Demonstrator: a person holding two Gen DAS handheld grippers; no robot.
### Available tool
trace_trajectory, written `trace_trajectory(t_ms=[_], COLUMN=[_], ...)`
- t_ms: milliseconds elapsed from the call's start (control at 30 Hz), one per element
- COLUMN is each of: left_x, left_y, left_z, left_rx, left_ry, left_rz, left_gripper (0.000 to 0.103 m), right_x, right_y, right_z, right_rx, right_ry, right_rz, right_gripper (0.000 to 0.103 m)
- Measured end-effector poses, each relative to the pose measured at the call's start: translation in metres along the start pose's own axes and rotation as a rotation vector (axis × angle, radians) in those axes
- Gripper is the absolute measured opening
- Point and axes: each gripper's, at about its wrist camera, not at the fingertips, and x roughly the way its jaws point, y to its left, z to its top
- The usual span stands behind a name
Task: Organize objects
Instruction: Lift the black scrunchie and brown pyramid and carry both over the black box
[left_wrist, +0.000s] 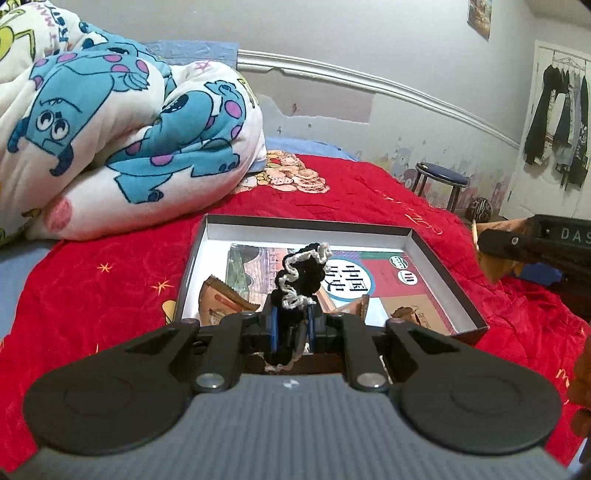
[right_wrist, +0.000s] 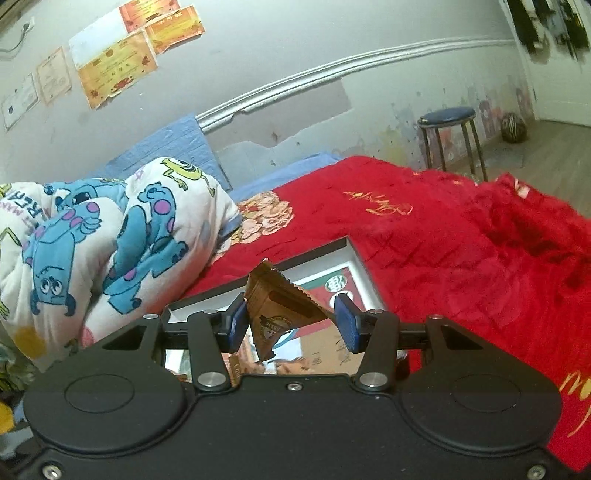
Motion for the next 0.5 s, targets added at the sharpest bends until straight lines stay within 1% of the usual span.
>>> trace_trajectory(t_ms=[267,400,500], left_x=[0.003,0.003,0.006], left_y=[-0.007,-0.010,-0.010], left_z=[0.012,0.021,0.033], left_rx=[0.049,0.072,0.077], left_ry=[-0.024,-0.040,-0.050], left_rz=[-0.024,-0.043,-0.047], left_gripper=[0.018,0.018,0.018], right_x=[0.006,0.010,0.011], right_y=[-0.004,-0.006,-0.009], right_z=[0.008,0.012,0.017], right_rx=[-0.012,-0.006,-0.017], right_ry=[-0.006,0.000,-0.015], right_rz=[0.015,0.046,0.072], right_gripper=[0.048,0.048,0.047])
